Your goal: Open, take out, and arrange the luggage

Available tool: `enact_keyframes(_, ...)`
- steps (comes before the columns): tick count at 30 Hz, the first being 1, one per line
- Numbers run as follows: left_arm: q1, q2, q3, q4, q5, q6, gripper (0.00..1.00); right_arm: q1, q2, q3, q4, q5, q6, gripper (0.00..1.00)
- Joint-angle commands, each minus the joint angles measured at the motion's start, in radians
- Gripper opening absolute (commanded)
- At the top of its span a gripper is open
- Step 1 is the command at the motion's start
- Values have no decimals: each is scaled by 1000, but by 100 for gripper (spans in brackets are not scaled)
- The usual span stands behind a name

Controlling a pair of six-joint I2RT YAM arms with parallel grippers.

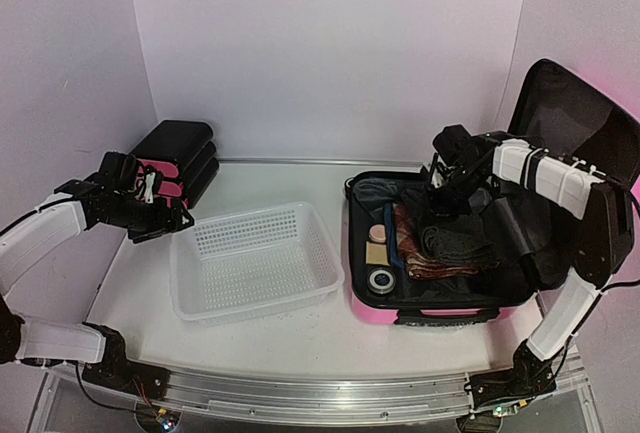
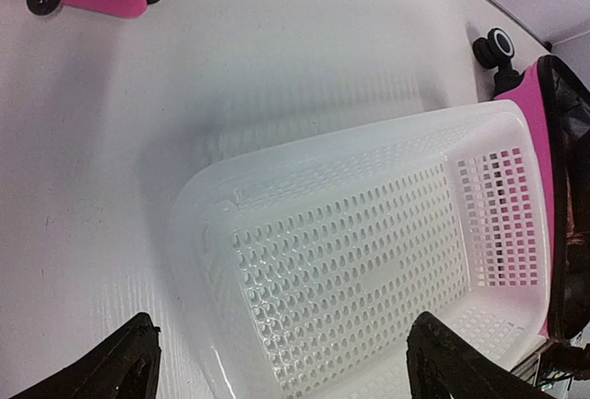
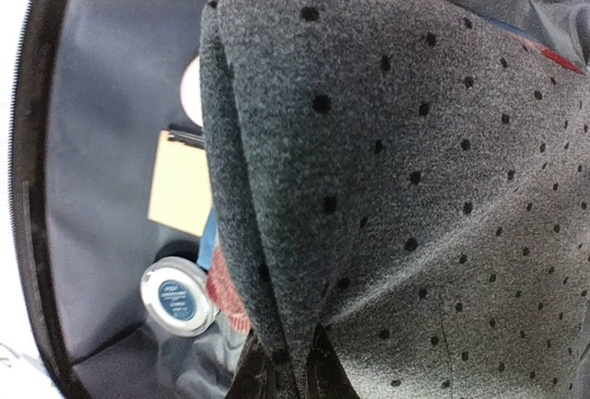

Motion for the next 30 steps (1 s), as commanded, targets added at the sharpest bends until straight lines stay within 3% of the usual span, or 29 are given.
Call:
enact_keyframes(1, 7, 22, -11, 7, -23, -10, 93, -30, -81, -3, 23, -128, -38, 0)
enact_keyframes(11, 6, 78, -92, 82, 30, -20, 91, -49, -113, 7, 38, -290, -29, 0)
enact_keyframes(23, -1, 176, -143, 243, 236, -38, 51, -30, -173, 24, 90, -498, 95, 0)
enact_keyframes(30, -82, 205, -124, 263, 233, -44, 45, 74, -109, 83, 127, -528, 138, 0)
